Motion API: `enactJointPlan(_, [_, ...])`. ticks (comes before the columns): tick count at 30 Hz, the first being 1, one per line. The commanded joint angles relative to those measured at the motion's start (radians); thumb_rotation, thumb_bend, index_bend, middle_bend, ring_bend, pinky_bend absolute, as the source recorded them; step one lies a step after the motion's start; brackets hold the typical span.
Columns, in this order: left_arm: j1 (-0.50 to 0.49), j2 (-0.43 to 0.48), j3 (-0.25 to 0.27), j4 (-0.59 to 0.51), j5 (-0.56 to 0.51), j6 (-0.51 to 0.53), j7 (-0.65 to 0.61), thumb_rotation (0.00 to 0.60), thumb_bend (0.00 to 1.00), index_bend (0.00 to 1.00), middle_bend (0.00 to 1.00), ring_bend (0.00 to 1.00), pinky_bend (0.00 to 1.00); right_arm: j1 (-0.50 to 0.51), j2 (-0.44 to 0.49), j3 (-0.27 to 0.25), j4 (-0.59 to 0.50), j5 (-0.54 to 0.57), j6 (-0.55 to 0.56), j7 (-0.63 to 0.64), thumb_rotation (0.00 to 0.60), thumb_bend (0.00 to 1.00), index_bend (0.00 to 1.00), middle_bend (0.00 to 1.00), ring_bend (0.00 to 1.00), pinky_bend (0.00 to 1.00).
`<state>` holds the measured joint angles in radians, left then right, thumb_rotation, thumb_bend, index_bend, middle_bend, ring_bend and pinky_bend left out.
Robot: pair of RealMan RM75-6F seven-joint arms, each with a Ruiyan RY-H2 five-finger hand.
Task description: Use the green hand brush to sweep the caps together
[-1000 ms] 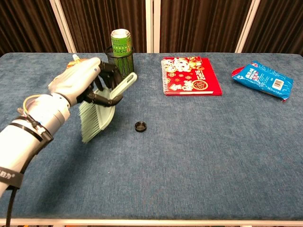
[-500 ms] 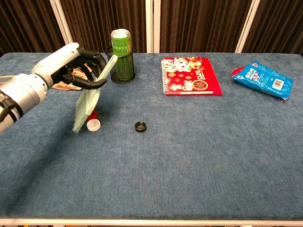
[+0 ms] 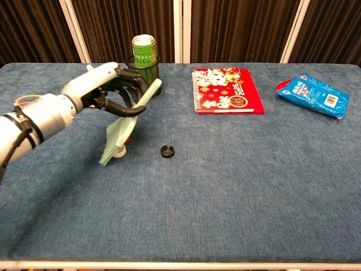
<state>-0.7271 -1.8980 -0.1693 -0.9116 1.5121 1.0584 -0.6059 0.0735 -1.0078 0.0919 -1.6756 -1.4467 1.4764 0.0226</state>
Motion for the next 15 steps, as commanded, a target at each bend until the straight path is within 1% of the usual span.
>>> enactJointPlan(1, [-0.015,-0.016,-0.005,-0.011,-0.006,-0.002,0.028,0.600,0.40,0.57,0.64,0.44,0.34,-0.002,0.002,0.000,0.003,0.001,0.000,0.005,0.600,0.14,0.00,0.00,0.00,0.00])
enactJointPlan(10, [-0.062,-0.057,-0.016,-0.080,-0.019,-0.029,0.104,0.600,0.40,0.57,0.64,0.44,0.35,-0.005,-0.001,-0.001,0.022,0.000,-0.001,0.031,0.600,0.14,0.00,0.00,0.00,0.00])
enactJointPlan(15, [-0.090,-0.086,-0.031,-0.094,-0.027,-0.037,0.127,0.600,0.40,0.57,0.64,0.44,0.35,-0.009,0.000,-0.001,0.031,0.001,0.002,0.042,0.600,0.14,0.00,0.00,0.00,0.00])
